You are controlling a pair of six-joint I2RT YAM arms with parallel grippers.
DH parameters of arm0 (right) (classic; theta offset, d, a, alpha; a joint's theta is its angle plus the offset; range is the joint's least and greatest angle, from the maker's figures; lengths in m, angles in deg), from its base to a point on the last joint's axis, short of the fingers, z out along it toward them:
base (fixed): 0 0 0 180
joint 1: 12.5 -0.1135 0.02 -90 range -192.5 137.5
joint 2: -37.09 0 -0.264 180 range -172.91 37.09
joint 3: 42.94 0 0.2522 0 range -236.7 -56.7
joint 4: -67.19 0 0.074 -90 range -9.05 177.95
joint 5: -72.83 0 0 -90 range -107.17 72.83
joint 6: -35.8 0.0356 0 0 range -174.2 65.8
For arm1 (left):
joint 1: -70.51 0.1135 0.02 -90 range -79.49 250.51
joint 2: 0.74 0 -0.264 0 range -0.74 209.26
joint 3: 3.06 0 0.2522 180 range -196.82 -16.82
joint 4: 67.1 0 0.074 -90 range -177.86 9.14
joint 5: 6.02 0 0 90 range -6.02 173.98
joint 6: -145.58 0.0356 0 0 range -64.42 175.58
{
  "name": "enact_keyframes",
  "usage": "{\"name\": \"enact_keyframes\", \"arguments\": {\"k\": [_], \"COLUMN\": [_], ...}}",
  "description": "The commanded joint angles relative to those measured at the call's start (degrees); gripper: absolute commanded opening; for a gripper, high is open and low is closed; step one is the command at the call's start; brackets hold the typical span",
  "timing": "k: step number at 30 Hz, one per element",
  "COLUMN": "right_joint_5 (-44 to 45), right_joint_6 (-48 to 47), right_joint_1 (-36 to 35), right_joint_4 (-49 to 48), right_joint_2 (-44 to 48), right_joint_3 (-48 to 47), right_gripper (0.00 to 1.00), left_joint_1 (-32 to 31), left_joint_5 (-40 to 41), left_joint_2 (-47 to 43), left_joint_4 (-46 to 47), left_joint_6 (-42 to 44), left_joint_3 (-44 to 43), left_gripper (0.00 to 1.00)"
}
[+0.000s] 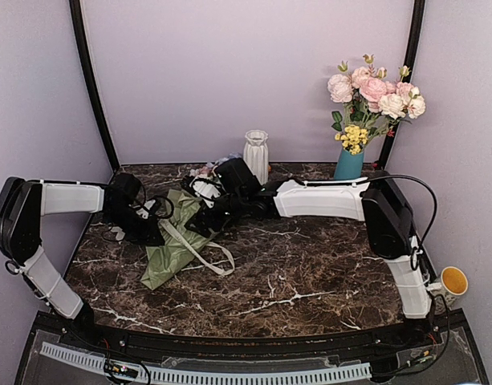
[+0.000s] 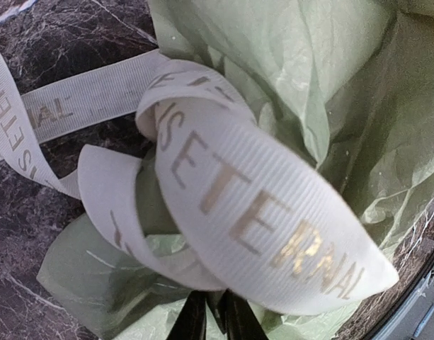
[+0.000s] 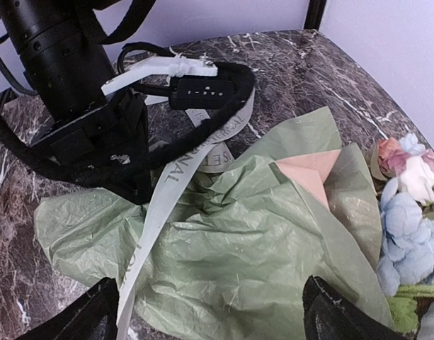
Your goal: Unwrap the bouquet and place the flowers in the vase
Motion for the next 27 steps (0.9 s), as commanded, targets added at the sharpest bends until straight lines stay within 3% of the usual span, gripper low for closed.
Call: {"name": "enact_keyframes", "arguments": {"k": [1,6,19,24,27], "right_joint_5": [-4.4,-8.7,-13.9,-13.0,-12.6], "right_joint_6": [-2.6,-3.6,1.4,3.1,3.1], "right_joint_1": [-0.8,-1.3,-2.0,-2.1,-2.1], "right_joint_4": [1.9,2.2,-1.8,-2.2,-2.5], "right_joint_2": [-4.9,-9.3,-13.6,-15.3,-15.1], "right_joint_3": [-8.0,-12.5,-12.5,-13.0,-12.7], "right_gripper": [0.83,0.59,0.45,0.34,0.18], "left_joint_1": [0.4,0.5,0.4,0.4,0.5], "left_joint_5": [-1.1,-1.4,-2.7,-3.5,-3.5], "left_joint_2": [-2.4,-2.5,-3.2,-4.1,-4.5], "left_joint_4": [-0.7,-1.1,-2.5,-2.7,-2.8], "left_joint_6": [1.0,1.5,1.7,1.8,1.8], "left_joint_3": [-0.4,-0.9,-1.4,-1.6,-1.7], "left_gripper": [0.15,0.15,0.14,0.14,0.14]}}
